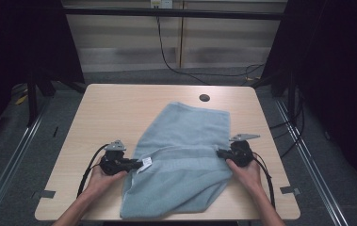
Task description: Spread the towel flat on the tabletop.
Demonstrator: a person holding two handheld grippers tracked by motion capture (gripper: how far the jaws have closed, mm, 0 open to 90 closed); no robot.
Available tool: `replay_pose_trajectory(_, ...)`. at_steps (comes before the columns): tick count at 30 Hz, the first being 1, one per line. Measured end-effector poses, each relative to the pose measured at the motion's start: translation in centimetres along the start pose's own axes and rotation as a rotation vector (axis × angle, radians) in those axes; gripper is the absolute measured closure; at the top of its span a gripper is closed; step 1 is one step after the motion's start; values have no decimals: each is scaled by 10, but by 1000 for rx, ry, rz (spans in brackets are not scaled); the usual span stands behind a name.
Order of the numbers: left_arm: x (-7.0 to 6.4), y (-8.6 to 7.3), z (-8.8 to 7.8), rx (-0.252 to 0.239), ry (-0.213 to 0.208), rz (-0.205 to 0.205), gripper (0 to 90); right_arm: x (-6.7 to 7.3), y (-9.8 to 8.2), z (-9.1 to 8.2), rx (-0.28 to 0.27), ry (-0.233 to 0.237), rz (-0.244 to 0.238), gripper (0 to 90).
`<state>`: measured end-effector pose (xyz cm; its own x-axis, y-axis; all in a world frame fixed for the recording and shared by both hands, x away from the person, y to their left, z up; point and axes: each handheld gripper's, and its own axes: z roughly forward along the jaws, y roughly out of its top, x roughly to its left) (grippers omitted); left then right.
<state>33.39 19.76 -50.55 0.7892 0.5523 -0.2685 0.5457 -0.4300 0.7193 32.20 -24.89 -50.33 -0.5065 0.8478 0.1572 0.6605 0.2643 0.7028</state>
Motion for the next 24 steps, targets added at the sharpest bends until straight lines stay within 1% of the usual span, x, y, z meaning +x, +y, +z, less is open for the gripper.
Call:
replay_pose_trajectory(1, 0, 0, 0, 0, 0, 0, 819, 0, 0, 0, 0, 0, 0, 870)
replay_pose_trajectory(2, 5, 0, -2, -9, 10, -15, 817, -2, 9, 12, -13, 6, 12, 870)
replay_pose_trajectory(3, 16, 2, -4, -33, 49, -50, 815, -2, 13, 15, -13, 6, 15, 870)
replay_pose_trajectory(4, 22, 3, -4, -49, 64, -74, 815, -2, 17, 19, -13, 0, 11, 870)
replay_pose_trajectory(5, 27, 4, -4, -65, 74, -88, 816, -2, 21, 23, -16, 2, 16, 870)
replay_pose_trajectory(6, 27, 4, -4, -65, 74, -88, 817, -2, 21, 23, -16, 2, 16, 870)
replay_pose_trajectory(7, 35, 6, -8, -90, 81, -120, 819, -3, 29, 27, -29, 3, 21, 870)
replay_pose_trajectory(8, 37, 9, -10, -94, 82, -114, 820, -5, 33, 28, -42, 11, 26, 871)
replay_pose_trajectory(9, 37, 9, -10, -94, 82, -114, 822, -5, 33, 28, -42, 11, 26, 871)
replay_pose_trajectory(10, 38, 12, -15, -114, 80, -109, 825, -4, 42, 25, -76, 28, 25, 873)
replay_pose_trajectory(11, 37, 16, -19, -151, 75, -113, 825, -4, 42, 25, -76, 28, 25, 873)
replay_pose_trajectory(12, 35, 24, -27, -184, 57, -115, 828, 2, 53, 14, -114, 49, 10, 874)
replay_pose_trajectory(13, 32, 28, -30, -190, 61, -99, 828, 4, 57, 9, -132, 61, 3, 875)
replay_pose_trajectory(15, 24, 33, -37, -221, 38, -81, 828, 11, 65, -7, -181, 87, -4, 875)
replay_pose_trajectory(16, 20, 35, -40, -226, 38, -62, 828, 13, 68, -15, -200, 95, -10, 875)
replay_pose_trajectory(17, 16, 37, -44, -241, 35, -52, 829, 15, 71, -24, -221, 101, -16, 875)
replay_pose_trajectory(18, 13, 39, -49, -257, 30, -49, 829, 16, 72, -33, -242, 113, -13, 875)
replay_pose_trajectory(20, 7, 43, -59, -299, 14, -46, 829, 16, 73, -50, -275, 117, -13, 875)
replay_pose_trajectory(22, -1, 48, -70, -321, 6, -23, 830, 19, 72, -69, -303, 128, -20, 875)
replay_pose_trajectory(24, -11, 52, -82, -342, -14, 1, 830, 24, 69, -90, -326, 142, -40, 876)
